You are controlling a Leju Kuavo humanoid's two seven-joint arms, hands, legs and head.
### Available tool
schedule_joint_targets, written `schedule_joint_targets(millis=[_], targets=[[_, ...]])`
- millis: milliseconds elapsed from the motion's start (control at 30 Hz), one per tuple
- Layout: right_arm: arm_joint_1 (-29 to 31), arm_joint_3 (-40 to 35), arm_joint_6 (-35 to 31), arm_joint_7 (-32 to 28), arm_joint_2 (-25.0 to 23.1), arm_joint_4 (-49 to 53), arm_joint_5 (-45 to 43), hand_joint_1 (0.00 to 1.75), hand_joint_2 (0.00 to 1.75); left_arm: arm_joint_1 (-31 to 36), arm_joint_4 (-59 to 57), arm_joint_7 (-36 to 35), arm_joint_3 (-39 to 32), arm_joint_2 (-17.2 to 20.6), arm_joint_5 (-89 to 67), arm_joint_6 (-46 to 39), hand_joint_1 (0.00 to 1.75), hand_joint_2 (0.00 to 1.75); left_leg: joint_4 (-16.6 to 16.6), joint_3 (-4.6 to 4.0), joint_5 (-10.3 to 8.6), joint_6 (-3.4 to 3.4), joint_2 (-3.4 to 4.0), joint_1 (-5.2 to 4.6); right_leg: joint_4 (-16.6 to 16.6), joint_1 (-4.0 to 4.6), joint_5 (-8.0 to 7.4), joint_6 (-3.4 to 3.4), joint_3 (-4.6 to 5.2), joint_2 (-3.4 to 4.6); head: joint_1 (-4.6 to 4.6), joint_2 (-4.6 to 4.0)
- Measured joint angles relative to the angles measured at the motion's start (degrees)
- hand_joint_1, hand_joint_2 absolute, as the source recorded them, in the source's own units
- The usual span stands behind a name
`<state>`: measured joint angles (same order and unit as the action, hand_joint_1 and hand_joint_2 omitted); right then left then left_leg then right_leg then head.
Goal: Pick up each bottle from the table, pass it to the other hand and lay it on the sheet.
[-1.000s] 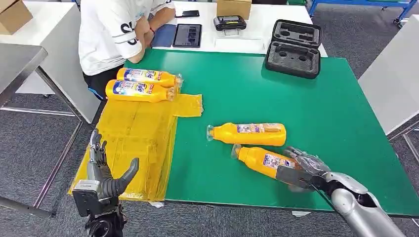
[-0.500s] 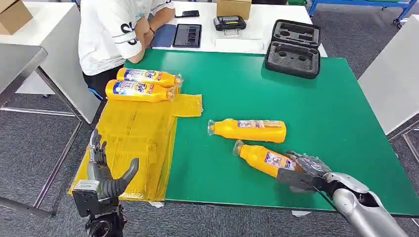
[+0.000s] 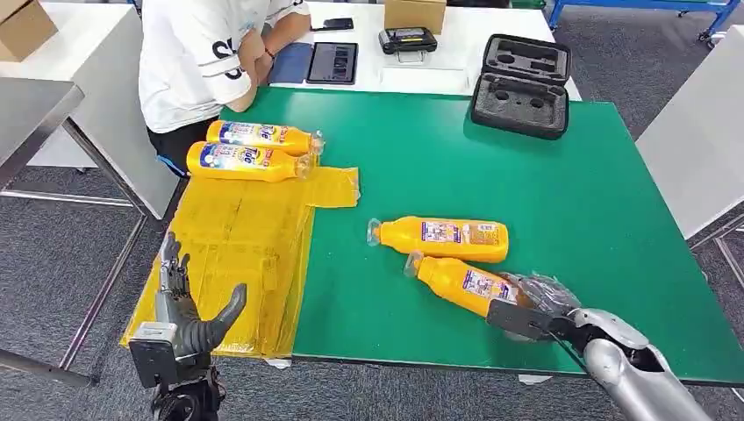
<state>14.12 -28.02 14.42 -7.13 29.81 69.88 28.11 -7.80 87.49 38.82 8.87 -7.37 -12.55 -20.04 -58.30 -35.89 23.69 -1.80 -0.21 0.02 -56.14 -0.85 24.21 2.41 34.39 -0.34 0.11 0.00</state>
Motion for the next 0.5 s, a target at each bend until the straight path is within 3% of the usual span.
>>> schedule_joint_targets(millis=[200, 300, 500], targets=[[-3.11, 3.19, -7.74, -9.14, -5.23, 4.74, -0.15, 1.75, 1.75, -0.23, 0.35, 0.59, -0.04, -0.13, 0.02, 1.51, 0.0, 1.75, 0.0, -0.11, -0.01, 0.02, -0.01, 0.07, 0.0, 0.05, 0.02, -0.02, 0.1, -0.02, 0.0, 0.0], [-4.54, 5.35, -11.68, -14.11, -10.72, 7.16, -1.05, 1.75, 1.75, 0.12, 0.35, 0.37, -0.2, -0.5, 0.78, 3.43, 0.0, 1.75, 0.01, -0.11, -0.01, 0.03, 0.03, 0.08, -0.01, 0.06, 0.01, -0.02, 0.18, 0.03, 0.0, 0.0], [-6.84, 7.63, -13.35, -16.54, -18.71, 10.49, -1.09, 1.75, 1.75, 0.74, 0.35, -0.46, -0.37, -1.31, 3.92, 7.29, 0.0, 1.75, 0.01, -0.13, -0.04, 0.04, 0.01, 0.09, -0.01, 0.06, 0.03, -0.03, 0.18, 0.0, -0.02, 0.0]])
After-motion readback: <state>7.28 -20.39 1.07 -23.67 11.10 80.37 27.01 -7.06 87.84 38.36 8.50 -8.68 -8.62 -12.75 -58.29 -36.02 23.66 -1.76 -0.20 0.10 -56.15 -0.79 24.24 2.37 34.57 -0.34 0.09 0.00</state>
